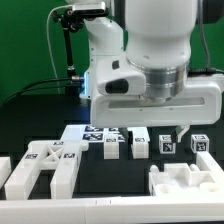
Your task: Assemble chair
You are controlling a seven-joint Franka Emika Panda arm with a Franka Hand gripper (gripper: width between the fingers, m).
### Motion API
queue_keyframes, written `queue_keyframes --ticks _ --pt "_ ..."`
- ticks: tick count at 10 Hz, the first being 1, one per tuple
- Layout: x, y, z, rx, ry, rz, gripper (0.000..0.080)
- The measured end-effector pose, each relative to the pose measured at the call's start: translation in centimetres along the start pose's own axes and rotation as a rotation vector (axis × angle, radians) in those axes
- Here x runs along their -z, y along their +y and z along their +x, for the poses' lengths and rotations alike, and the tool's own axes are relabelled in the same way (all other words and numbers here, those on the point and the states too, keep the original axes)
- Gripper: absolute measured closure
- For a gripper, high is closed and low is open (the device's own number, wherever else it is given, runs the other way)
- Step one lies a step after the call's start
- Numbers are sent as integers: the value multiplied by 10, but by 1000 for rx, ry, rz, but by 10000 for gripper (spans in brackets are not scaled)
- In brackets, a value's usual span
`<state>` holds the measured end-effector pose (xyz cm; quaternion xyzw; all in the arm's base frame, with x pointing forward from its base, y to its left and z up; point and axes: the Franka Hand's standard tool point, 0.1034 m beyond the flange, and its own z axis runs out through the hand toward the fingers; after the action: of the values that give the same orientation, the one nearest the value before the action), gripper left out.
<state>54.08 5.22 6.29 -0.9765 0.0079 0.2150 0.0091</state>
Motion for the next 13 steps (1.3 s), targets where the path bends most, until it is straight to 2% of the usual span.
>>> queue_keyframes --ticks 1,2,4,6,8,12,13 --pt "-7 0 -11 2 -62 -5 151" --pt "-5 3 -22 -2 -163 -8 151" --pt "-9 3 -18 -1 -264 -12 151" --pt "-15 4 -26 -1 -416 -18 151" --pt "-32 14 -41 2 -507 -18 151" --pt "-39 16 -39 -3 -479 -18 151" --pt "-48 15 -39 -2 -463 -19 151"
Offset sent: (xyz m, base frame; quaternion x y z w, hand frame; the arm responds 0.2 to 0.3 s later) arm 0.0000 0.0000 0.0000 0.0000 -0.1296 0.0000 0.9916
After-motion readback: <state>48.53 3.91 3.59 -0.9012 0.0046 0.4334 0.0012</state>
